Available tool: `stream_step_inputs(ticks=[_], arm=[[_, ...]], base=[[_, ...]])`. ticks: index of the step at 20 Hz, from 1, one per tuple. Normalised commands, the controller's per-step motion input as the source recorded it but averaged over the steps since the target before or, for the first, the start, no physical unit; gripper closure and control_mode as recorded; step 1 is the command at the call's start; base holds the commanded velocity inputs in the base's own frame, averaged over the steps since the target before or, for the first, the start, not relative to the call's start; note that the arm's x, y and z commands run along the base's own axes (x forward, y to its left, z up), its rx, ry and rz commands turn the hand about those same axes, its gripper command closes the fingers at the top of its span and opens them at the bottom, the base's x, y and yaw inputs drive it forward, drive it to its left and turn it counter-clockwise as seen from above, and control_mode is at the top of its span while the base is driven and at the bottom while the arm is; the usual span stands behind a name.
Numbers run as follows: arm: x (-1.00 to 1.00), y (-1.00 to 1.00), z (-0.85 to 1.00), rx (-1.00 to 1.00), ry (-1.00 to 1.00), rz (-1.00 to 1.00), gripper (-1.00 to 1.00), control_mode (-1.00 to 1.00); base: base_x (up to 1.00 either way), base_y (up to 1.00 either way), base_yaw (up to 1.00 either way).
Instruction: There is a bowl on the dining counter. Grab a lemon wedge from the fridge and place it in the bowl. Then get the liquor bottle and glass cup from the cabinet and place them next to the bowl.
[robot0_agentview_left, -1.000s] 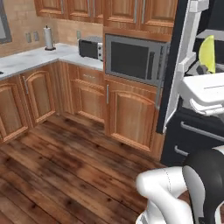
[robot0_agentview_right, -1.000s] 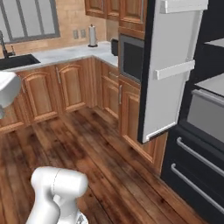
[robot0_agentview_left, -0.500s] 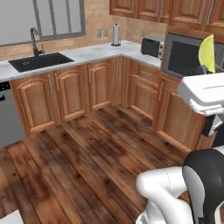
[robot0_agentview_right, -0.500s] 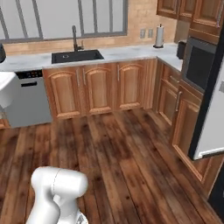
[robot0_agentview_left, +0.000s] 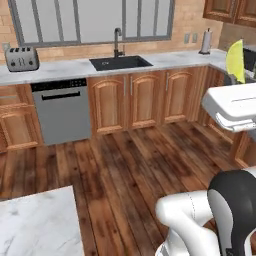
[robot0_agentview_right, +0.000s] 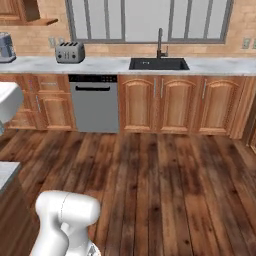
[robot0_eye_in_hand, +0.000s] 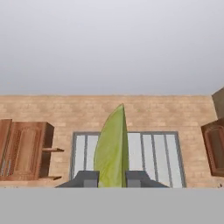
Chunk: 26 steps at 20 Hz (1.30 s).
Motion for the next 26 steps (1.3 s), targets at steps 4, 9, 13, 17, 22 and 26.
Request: stream_step_inputs(ticks=[4, 9, 13, 17, 22, 26], arm=[[0.0, 0.0, 0.0, 0.0, 0.0, 0.0, 1.0, 1.0], [0.0, 0.0, 0.0, 0.0, 0.0, 0.0, 1.0, 1.0], [0.0, 0.0, 0.0, 0.0, 0.0, 0.0, 1.0, 1.0], [0.0, 0.0, 0.0, 0.0, 0.0, 0.0, 1.0, 1.0], [0.0, 0.0, 0.0, 0.0, 0.0, 0.0, 1.0, 1.0], [0.0, 0.0, 0.0, 0.0, 0.0, 0.0, 1.0, 1.0]], base=[[-0.52, 0.24, 0.54], [-0.58, 0.12, 0.53], [-0.58, 0.01, 0.53], [-0.6, 0.0, 0.52], [-0.73, 0.05, 0.48], [-0.91, 0.41, 0.29]])
